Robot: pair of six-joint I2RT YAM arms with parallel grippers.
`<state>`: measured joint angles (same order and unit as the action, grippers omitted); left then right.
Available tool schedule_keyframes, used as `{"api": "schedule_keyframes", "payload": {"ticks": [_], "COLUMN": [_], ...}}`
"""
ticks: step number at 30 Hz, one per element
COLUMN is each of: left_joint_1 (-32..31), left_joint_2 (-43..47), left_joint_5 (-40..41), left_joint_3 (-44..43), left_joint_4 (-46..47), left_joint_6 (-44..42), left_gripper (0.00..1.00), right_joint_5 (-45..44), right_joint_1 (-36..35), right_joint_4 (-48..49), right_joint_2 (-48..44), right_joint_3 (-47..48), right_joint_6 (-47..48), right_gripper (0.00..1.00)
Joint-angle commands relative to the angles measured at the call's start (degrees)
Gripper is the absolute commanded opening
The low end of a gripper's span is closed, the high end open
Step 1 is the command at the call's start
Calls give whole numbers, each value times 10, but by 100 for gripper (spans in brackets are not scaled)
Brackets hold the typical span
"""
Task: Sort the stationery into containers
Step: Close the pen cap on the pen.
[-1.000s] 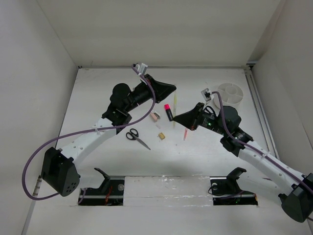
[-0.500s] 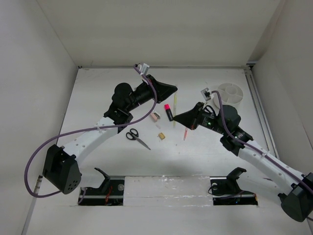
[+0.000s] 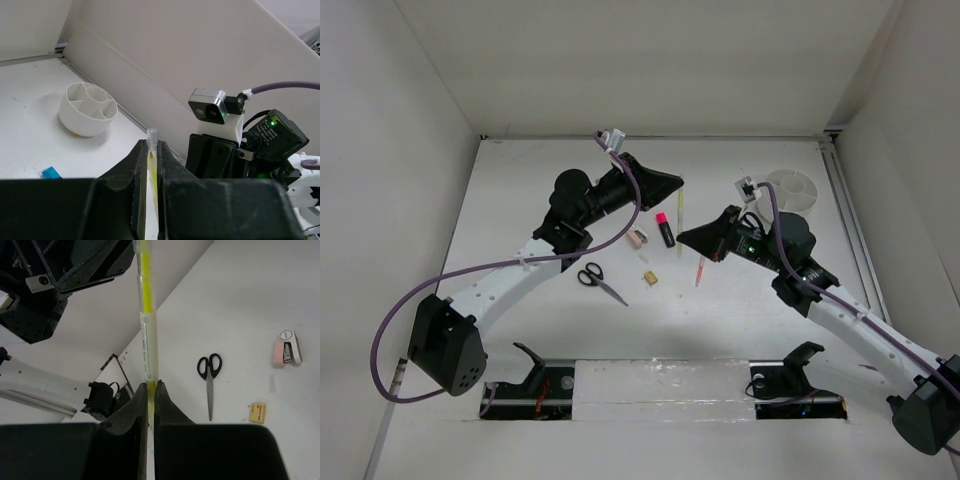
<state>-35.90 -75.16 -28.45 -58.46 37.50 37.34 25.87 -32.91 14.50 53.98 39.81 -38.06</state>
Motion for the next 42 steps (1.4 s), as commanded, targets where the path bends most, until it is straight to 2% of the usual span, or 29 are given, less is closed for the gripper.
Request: {"api": "schedule_keyframes", "payload": {"ticks": [1,13,17,22,36,42], "left_joint_1": [0,-6,-6,-6,-17,-17], "left_joint_2": [4,-1,-1,-6,-11,-11], "left_joint_5": [-18,-6,7,12,8,2], "left_joint_3": [-1,15,22,22,41,62], "left_joint_4": [30,42,42,34,10,25], "left_joint_6": [12,40,61,90,78,60], "left_gripper": [0,0,0,0,0,0], "right_joint_5": [-10,8,-5,0,-1,34], "right_joint_1": [8,8,8,8,31,54], "right_joint_4": [37,129,194,200,194,219], "right_joint_2": [-10,-5,-5,16,57,75], "right_joint_3": [35,40,29,53,131,143], "right_joint_6": [-8,-27,-40,-25,5,-60], "right_gripper": [0,0,0,0,0,0]}}
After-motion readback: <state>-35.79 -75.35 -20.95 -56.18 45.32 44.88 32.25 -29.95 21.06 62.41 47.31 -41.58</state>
